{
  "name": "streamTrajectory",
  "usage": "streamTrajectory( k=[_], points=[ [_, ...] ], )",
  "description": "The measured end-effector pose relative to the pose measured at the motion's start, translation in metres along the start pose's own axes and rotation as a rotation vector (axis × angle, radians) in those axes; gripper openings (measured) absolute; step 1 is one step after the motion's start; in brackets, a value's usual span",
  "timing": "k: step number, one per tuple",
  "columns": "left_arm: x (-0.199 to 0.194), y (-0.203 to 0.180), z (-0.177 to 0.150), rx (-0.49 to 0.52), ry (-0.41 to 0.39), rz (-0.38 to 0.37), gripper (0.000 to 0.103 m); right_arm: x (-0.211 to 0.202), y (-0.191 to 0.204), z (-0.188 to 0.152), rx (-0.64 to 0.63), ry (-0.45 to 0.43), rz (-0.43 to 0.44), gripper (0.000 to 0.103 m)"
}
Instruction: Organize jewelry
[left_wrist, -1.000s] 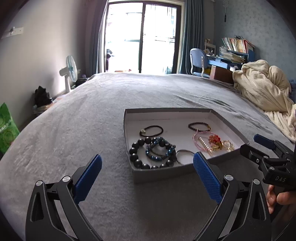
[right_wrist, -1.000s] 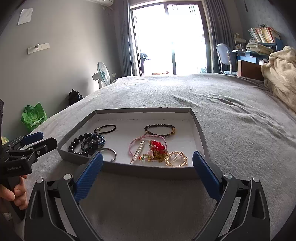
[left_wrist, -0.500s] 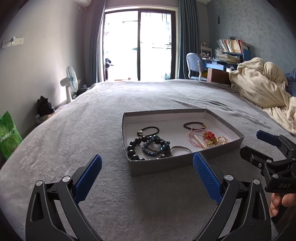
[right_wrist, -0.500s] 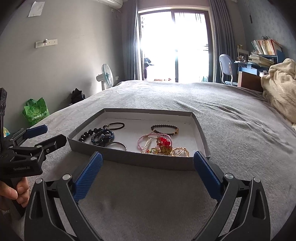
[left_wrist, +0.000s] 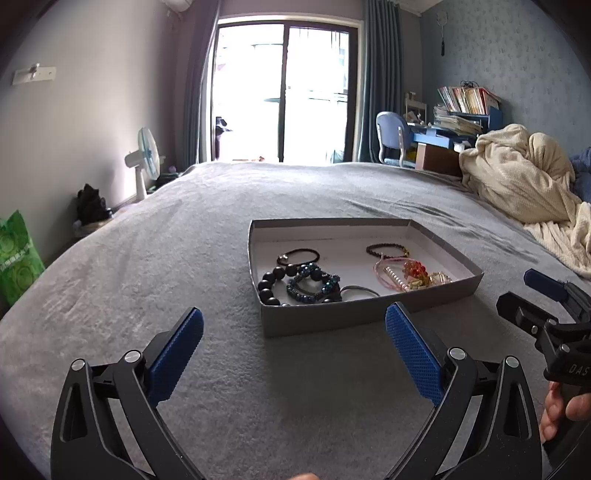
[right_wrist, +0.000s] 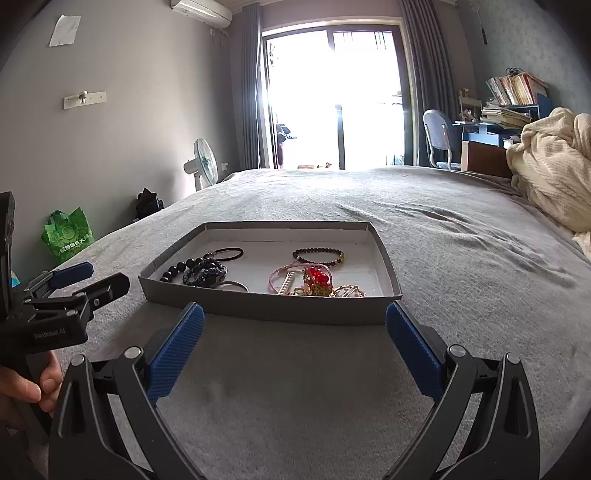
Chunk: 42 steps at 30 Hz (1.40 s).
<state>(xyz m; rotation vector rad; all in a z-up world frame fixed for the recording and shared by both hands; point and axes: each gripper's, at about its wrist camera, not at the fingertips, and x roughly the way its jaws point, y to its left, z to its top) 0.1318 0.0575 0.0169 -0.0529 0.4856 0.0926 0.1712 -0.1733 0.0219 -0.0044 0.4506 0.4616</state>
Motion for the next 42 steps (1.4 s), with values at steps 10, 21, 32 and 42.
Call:
streamTrajectory(
  k=[10,21,32,42],
  points=[
    [-0.0036,0.0009,-0.0001,-0.01,-0.01,-0.003,0.098,-0.0013,0.0031,-0.0025,-0.016,0.006,-0.005,0.098],
    [-0.0043,-0.0002,0.0017,-0.006,-0.009,0.002,0.098,-0.0012,0.0028,-0.0027,-0.011,0.014,-0.007,0.098],
    [-0.0043,0.0,0.0017,-0.006,-0.012,0.002,0.098,-0.0023,0.0019,-0.0031,-0.007,0.013,-0.007,0.098],
    [-0.004,-0.0001,0.0015,-0.004,-0.011,0.004,0.098,-0.0018,0.0013,-0.0028,-0.002,0.018,-0.008,0.098]
  ],
)
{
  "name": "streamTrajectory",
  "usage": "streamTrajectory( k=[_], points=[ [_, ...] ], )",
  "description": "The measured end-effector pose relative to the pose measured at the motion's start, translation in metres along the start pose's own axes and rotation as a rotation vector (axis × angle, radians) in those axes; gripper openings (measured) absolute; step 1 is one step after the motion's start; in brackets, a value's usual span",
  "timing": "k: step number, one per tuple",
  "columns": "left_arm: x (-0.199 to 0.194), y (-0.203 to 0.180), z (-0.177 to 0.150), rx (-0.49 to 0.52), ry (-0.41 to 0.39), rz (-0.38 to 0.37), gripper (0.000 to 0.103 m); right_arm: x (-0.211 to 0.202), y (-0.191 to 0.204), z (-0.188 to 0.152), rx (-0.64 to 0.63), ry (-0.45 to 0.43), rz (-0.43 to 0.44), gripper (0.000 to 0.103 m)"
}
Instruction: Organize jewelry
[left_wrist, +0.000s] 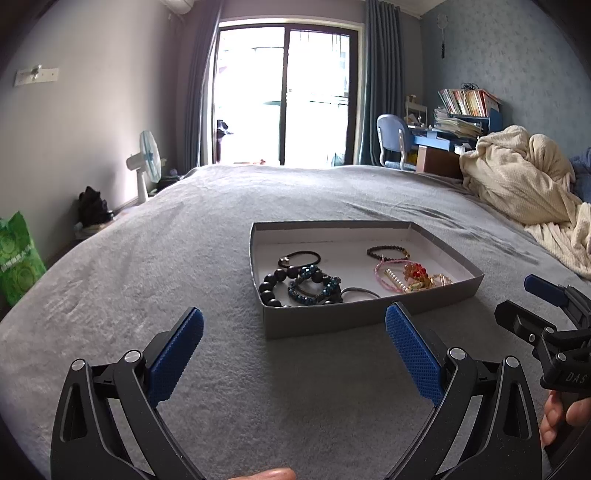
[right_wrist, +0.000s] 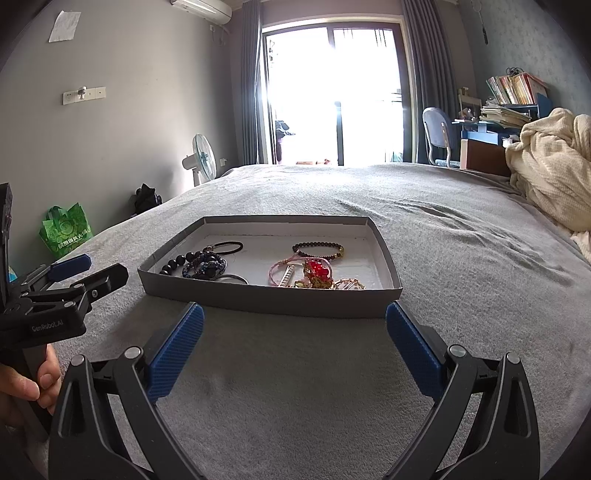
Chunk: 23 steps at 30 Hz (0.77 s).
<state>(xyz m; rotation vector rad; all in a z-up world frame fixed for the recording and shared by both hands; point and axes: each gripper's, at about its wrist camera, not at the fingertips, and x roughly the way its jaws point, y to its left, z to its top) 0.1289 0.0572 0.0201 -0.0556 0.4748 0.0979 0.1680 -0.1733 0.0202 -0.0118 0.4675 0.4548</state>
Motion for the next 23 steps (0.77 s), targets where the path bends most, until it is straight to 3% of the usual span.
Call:
streamTrajectory(
  k=[23],
  points=[
    [0.0027,-0.0004,-0.0011,0.01,0.0,0.002,0.098,0.0016,-0.0007,-0.0002,0.003,0.004,0.0,0.098]
  ],
)
